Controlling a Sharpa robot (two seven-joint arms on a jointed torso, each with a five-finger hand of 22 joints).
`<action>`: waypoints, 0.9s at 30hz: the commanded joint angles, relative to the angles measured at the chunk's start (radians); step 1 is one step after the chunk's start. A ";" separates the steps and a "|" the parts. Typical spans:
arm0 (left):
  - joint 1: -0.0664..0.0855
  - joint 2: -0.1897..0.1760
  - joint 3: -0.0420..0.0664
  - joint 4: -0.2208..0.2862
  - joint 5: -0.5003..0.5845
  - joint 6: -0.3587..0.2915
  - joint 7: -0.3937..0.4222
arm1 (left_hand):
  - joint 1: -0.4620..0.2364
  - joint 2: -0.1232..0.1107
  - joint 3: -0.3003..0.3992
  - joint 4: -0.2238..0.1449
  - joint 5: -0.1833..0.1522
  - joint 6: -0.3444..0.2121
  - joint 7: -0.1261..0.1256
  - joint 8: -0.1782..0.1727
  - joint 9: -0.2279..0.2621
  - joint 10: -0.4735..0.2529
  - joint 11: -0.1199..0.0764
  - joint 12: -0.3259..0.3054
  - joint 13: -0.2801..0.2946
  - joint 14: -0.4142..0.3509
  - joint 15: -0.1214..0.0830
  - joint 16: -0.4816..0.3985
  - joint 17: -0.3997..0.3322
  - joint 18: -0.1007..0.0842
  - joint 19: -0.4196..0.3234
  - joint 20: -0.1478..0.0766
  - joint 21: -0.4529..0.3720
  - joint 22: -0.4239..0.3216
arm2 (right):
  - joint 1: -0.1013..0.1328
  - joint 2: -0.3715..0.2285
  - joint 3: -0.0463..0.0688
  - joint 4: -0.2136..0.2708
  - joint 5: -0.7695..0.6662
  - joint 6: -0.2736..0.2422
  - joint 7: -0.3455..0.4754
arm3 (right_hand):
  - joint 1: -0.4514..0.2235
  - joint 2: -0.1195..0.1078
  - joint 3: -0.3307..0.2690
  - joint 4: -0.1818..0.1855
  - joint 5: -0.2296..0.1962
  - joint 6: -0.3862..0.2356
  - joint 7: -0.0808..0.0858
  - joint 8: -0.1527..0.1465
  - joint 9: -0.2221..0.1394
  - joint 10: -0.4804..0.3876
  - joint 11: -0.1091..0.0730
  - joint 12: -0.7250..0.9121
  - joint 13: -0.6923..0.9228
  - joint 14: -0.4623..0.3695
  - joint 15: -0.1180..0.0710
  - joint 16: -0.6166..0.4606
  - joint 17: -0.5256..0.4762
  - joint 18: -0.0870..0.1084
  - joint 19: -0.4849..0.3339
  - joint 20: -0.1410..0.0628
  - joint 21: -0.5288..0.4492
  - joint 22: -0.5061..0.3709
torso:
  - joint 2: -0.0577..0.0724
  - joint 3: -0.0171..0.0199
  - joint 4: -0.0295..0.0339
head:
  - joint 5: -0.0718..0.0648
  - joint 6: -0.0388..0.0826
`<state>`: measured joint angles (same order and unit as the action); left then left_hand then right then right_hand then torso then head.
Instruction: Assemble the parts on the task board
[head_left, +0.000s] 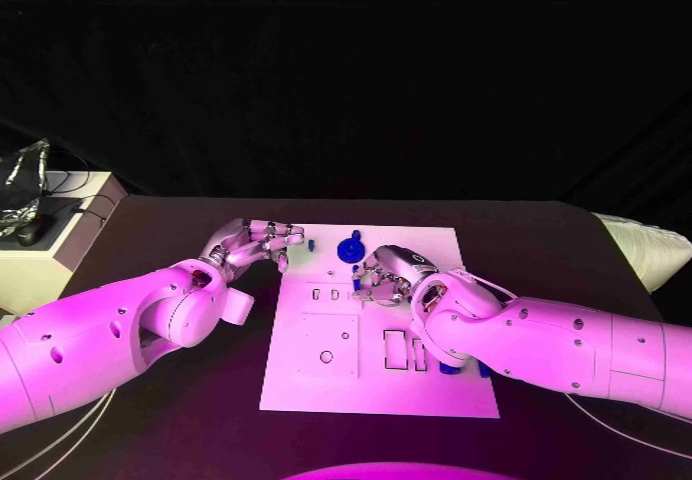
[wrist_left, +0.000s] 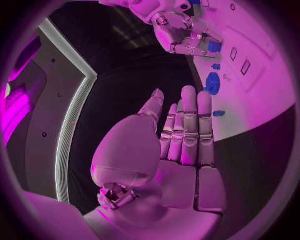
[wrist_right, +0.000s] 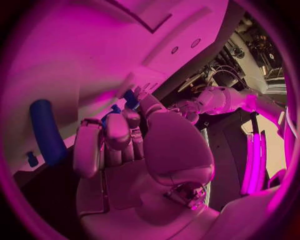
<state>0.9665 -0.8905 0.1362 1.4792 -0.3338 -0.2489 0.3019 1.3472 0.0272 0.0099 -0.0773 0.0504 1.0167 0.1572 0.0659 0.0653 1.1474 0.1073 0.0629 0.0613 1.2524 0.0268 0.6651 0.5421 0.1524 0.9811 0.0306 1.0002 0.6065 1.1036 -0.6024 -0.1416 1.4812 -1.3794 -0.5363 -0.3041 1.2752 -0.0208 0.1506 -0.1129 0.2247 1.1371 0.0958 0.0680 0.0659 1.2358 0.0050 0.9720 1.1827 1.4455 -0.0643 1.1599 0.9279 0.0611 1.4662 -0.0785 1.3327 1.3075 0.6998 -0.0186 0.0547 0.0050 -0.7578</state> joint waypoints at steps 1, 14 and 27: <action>-0.001 0.001 0.001 0.001 0.004 0.017 0.005 | 0.001 0.004 -0.001 0.000 -0.001 -0.003 0.000 -0.002 0.001 -0.007 0.000 -0.001 0.000 0.002 -0.005 0.004 0.001 0.016 0.005 -0.002 0.000 0.001 | -0.004 0.002 -0.002 -0.001 -0.020 0.021 -0.004 | 0.004 -0.014 -0.005 0.004 -0.005 0.002 0.013 0.001 0.000 0.001 -0.002 -0.001 0.000 -0.002 -0.004 0.002 -0.001 -0.006 0.083 -0.003 -0.001 0.199 | -0.001 0.0002 -0.0003 | 0.003 -0.002; -0.001 0.000 0.001 0.001 0.004 0.017 0.004 | 0.002 0.005 0.000 -0.001 -0.001 -0.004 0.000 -0.002 0.001 -0.008 0.000 -0.001 0.000 0.002 -0.005 0.004 0.001 0.016 0.005 -0.002 0.001 0.002 | -0.005 0.002 -0.002 -0.001 -0.022 0.027 -0.003 | 0.007 -0.035 -0.010 0.025 -0.014 -0.004 0.016 0.001 0.000 -0.001 0.000 -0.002 -0.002 -0.003 -0.002 0.004 -0.003 -0.005 0.082 -0.001 -0.004 0.198 | -0.001 0.0005 -0.0013 | 0.003 -0.002; -0.001 0.000 0.001 0.000 0.004 0.016 0.004 | 0.003 0.006 0.002 -0.002 -0.001 -0.004 0.000 -0.002 0.001 -0.008 0.000 -0.001 0.000 0.002 -0.005 0.004 0.001 0.016 0.004 -0.002 0.001 0.002 | -0.007 0.001 -0.003 -0.002 -0.021 0.023 0.004 | 0.011 -0.057 -0.026 0.040 -0.005 -0.037 0.028 -0.002 0.000 -0.011 0.008 -0.011 -0.011 -0.004 0.003 0.003 -0.006 -0.003 0.082 0.003 -0.008 0.197 | -0.001 0.0006 -0.0012 | 0.002 -0.003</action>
<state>0.9657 -0.8917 0.1362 1.4774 -0.3337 -0.2483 0.3007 1.3472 0.0272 0.0099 -0.0773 0.0504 1.0167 0.1572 0.0658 0.0653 1.1474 0.1073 0.0629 0.0613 1.2524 0.0268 0.6651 0.5418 0.1578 0.9811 0.0306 1.0002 0.6073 1.0982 -0.6014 -0.1434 1.4793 -1.3895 -0.5242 -0.3057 1.2869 -0.0701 0.1243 -0.0755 0.2183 1.1098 0.1241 0.0694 0.0664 1.2317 0.0160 0.9655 1.1727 1.4455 -0.0642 1.1600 0.9227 0.0611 1.4661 -0.0784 1.3280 1.3081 0.6987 -0.0180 0.0537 0.0071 -0.7602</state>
